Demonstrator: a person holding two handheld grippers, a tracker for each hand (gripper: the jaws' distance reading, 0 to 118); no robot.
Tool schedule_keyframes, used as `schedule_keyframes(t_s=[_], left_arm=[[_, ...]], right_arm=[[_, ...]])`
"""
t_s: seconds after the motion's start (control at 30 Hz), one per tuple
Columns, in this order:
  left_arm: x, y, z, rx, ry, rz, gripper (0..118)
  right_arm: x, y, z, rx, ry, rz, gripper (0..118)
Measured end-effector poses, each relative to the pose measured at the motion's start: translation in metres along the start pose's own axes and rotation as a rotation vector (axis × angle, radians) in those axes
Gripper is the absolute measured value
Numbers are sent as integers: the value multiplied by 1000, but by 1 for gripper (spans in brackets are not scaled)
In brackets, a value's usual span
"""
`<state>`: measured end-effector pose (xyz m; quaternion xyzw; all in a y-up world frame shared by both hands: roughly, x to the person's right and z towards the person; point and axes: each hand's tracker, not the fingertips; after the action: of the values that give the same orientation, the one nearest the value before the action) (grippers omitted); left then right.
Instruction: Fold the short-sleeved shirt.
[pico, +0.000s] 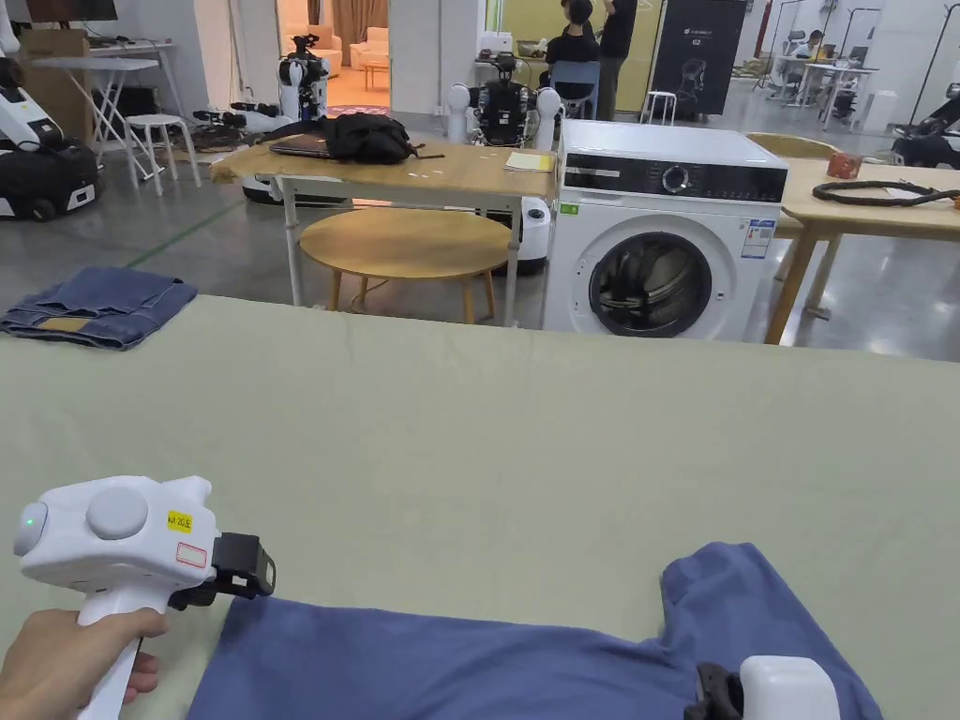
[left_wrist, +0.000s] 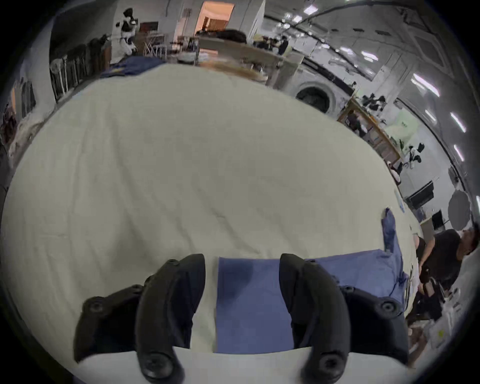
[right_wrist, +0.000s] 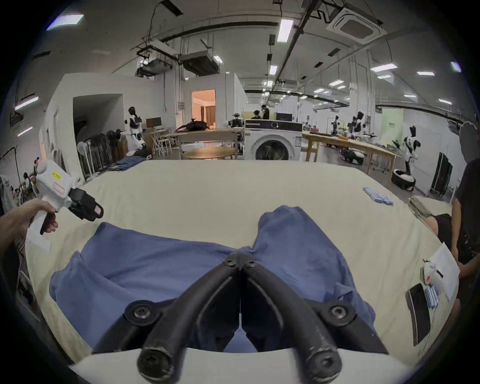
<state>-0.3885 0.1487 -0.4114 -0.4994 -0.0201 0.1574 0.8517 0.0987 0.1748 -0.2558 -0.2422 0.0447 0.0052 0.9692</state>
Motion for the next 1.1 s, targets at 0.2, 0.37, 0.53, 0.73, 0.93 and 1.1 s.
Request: schedule_keyframes(t_s=[0.2,0.37,0.53,0.73,0.93,1.1], left_arm=[[15,-9,-33,-121,167,-137,58],[25,-13,-38,-35,212,-249,15],[38,-25,-36,-11,220,-341,0],[38,-32,1,75,138,-294,0],[38,-43,46,180,117,-279,0],[35,-48,63,218,101,-259,0]], right_arm=[[10,0,-9,-23,-27,-7,0],[15,1,-10,-30,-38,-10,0],[20,0,-12,-46,-39,-30,0],[49,15,-14,-52,-78,-51,0],[102,57,-61,-217,-123,-14,0],[143,79,-131,-414,-134,-25,52]])
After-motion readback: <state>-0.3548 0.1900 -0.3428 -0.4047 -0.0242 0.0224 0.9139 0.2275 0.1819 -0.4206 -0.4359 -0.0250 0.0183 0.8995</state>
